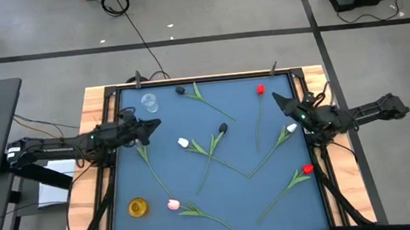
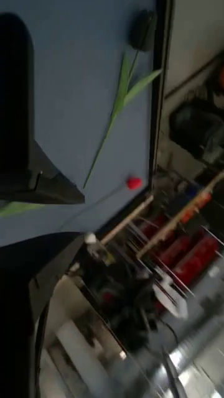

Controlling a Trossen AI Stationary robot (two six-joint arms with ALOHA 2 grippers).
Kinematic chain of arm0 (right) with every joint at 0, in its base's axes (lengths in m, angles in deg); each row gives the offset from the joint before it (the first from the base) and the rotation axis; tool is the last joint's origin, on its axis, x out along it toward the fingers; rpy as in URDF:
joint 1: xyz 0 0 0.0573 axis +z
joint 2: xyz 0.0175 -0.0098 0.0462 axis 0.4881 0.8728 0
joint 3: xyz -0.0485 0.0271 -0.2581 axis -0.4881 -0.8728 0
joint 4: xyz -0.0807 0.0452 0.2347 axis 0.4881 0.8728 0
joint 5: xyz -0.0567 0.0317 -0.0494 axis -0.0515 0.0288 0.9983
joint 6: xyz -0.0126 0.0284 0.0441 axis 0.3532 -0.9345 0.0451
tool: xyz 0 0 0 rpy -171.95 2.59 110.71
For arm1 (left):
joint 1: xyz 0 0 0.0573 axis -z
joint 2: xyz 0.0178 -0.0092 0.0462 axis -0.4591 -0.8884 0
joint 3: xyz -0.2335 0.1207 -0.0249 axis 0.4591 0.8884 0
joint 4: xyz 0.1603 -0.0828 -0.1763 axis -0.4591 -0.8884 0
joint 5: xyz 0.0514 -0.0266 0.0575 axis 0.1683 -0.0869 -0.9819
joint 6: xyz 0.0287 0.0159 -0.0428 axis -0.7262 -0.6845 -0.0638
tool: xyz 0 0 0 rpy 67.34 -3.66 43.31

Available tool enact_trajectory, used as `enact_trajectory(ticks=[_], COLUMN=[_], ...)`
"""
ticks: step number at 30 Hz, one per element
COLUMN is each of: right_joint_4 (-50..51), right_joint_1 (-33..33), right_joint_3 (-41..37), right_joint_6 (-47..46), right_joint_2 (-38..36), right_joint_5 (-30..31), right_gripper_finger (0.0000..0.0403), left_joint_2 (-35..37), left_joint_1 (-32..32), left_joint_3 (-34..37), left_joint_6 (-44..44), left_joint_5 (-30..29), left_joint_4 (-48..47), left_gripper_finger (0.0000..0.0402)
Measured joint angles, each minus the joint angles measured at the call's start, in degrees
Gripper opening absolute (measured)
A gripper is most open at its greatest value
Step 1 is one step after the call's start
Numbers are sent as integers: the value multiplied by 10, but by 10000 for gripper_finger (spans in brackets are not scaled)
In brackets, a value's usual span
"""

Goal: Sort flowers into vase by color
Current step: Put the top red flower into the transparent vase

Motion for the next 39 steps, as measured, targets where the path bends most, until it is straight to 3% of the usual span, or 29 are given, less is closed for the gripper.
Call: enact_trajectory(ticks=[5, 10, 16, 19, 24, 29, 33, 39], right_joint_4=[187, 395, 428, 440, 444, 471, 534, 660], right_joint_1=[-69, -178, -272, -284, -310, -344, -352, -392], right_joint_3=[126, 250, 348, 380, 395, 395, 395, 395], right_joint_6=[-76, -115, 19, 96, 125, 127, 126, 94], right_joint_2=[125, 242, 338, 369, 407, 439, 448, 465], right_joint_5=[-71, -214, -426, -489, -514, -605, -570, -516], right_gripper_finger=[11, 11, 20, 36, 84, 140, 169, 179], left_joint_2=[-64, -113, -150, -162, -181, -198, -225, -293], left_joint_1=[-67, -128, -191, -211, -216, -216, -212, -178], left_joint_3=[-99, -183, -248, -265, -269, -269, -269, -269], left_joint_6=[-23, -54, -76, -79, -98, -123, -79, -60], left_joint_5=[5, 15, 73, 114, 118, 116, 113, 112], left_joint_4=[-114, -182, -210, -215, -205, -156, -115, -102], left_gripper_finger=[128, 158, 178, 183, 185, 185, 185, 185])
